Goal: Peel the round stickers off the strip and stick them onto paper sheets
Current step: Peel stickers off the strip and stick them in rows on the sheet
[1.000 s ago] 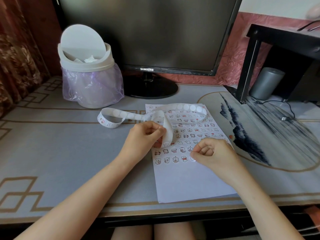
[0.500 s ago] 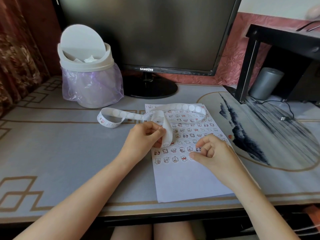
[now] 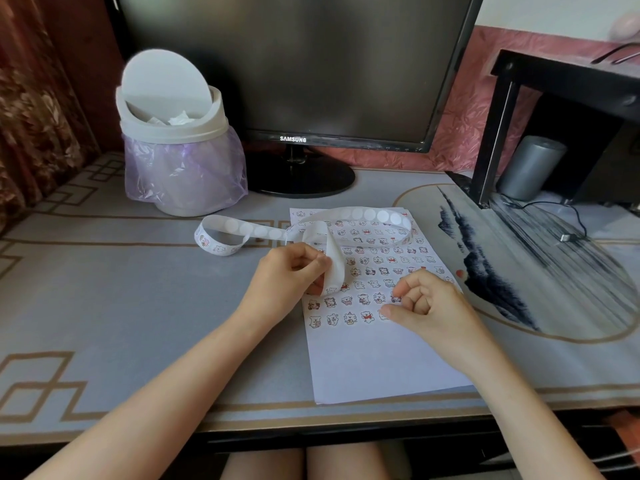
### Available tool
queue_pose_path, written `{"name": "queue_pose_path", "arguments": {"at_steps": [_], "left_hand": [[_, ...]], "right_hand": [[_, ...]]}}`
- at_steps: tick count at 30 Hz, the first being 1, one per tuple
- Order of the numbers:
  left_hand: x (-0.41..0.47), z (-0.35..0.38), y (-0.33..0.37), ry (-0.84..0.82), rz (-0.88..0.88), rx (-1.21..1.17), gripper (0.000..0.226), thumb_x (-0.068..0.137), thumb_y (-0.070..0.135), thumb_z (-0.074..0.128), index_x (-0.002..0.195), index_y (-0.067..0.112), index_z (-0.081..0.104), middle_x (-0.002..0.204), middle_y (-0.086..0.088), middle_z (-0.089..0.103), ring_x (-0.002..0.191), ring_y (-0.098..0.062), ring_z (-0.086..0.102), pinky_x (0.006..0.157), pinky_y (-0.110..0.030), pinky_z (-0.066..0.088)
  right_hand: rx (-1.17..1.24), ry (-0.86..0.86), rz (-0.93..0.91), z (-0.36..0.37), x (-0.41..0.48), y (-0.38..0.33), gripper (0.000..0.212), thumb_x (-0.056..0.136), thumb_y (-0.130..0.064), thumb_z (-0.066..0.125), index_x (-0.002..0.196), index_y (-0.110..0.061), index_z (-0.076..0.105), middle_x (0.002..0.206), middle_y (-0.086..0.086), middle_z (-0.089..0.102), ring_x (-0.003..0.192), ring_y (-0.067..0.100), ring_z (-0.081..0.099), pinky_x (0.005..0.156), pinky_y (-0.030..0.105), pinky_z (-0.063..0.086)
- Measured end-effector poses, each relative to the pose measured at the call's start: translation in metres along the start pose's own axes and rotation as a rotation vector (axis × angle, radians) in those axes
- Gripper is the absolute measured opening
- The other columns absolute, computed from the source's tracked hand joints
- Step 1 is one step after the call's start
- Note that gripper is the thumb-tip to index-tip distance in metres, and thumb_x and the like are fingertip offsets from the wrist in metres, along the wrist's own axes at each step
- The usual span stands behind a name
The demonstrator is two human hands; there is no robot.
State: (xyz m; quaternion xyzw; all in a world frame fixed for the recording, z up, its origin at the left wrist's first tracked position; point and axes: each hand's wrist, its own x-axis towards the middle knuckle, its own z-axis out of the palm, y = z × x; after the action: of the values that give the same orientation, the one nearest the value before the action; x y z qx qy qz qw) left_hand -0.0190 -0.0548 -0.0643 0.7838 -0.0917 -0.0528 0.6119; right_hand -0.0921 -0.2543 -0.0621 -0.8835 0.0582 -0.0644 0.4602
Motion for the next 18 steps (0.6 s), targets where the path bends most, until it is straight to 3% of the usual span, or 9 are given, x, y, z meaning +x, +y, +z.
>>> {"name": "queue_pose_path", "arguments": {"at_steps": [11,18], "left_hand": [[-0.001,0.000,0.000,0.004,0.014,0.007,0.015,0.091,0.021,0.061,0.083,0.010,0.067,0.078,-0.008,0.073,0.066,-0.014,0.067,0.074,-0.025,0.057],[0.000,0.000,0.003,0.020,0.036,-0.057,0.016,0.092,0.017,0.059,0.084,0.006,0.066,0.074,-0.007,0.069,0.065,-0.013,0.064,0.074,-0.031,0.058]], "right_hand": [[-0.052,-0.006,-0.013,-0.001,0.002,0.003,0.017,0.081,-0.014,0.071,0.080,-0.024,0.058,0.067,-0.006,0.055,0.050,0.001,0.043,0.056,0.017,0.037],[0.120,0.006,-0.054,0.001,0.015,-0.016,0.008,0.083,-0.020,0.070,0.078,-0.023,0.064,0.070,-0.005,0.066,0.058,0.004,0.052,0.065,0.028,0.044]]}}
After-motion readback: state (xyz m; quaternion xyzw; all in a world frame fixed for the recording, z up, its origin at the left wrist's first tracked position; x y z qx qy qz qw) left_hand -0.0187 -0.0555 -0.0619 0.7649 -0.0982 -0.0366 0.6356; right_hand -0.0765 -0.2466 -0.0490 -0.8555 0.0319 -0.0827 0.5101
